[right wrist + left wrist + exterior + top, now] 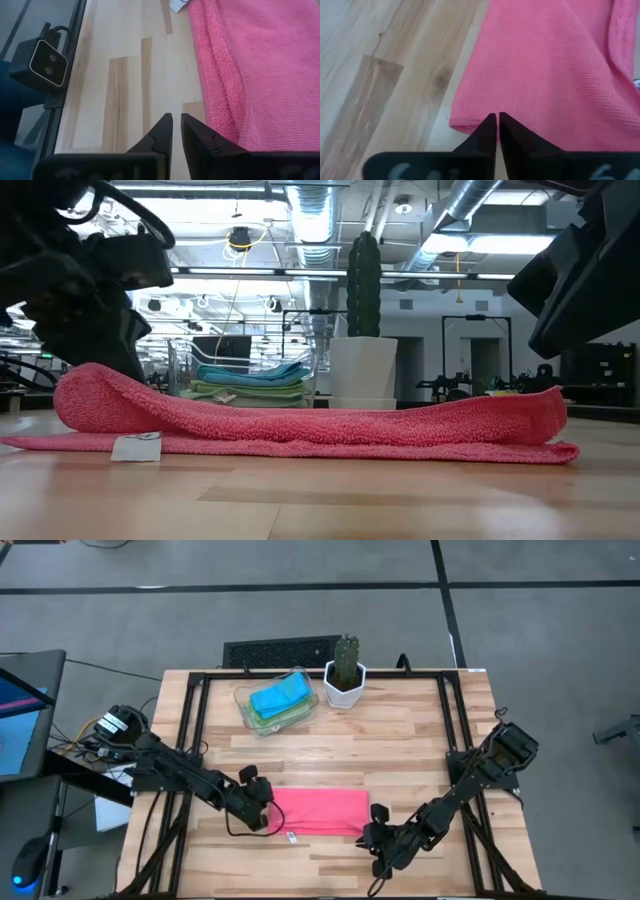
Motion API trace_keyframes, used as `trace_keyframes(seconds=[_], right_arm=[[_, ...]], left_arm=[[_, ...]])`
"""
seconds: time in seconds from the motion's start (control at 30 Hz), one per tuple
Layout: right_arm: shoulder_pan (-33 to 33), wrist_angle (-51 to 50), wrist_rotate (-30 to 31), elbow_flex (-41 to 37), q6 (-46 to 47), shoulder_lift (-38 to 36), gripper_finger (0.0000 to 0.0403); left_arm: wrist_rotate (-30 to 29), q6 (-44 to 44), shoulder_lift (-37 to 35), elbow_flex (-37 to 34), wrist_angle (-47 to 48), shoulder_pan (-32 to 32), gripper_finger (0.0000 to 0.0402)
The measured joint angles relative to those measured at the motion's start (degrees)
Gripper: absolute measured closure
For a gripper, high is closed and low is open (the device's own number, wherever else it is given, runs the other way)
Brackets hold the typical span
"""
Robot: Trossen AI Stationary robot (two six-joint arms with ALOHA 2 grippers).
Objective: Fold microfiber towels
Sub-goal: Fold the pink microfiber towel
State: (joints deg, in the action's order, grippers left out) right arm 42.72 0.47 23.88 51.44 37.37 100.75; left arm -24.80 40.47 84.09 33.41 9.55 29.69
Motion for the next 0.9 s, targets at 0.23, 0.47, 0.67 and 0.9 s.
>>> trace_keyframes(seconds=[0.23,0.47,0.67,0.9], right_arm=[[0.17,0.00,0.00,-0.02,1.01,0.01,0.0340],[0.77,0.01,0.02,-0.02,1.20,0.02,0.0340],[0.49,-0.04,1.10,-0.02,1.17,0.02,0.0340],[-0.06,-0.90,10.09,-0.02,0.35,0.03,0.0340]], left_arm=[[-0.09,-0.78,0.00,0.00,-0.09,-0.70,0.0401],[-0.11,2.26,0.00,0.50,3.75,-0.65,0.0388],[-0.53,2.38,0.00,0.52,2.72,-0.65,0.0328],[-2.86,2.71,0.00,-0.08,3.31,-1.07,0.0297]])
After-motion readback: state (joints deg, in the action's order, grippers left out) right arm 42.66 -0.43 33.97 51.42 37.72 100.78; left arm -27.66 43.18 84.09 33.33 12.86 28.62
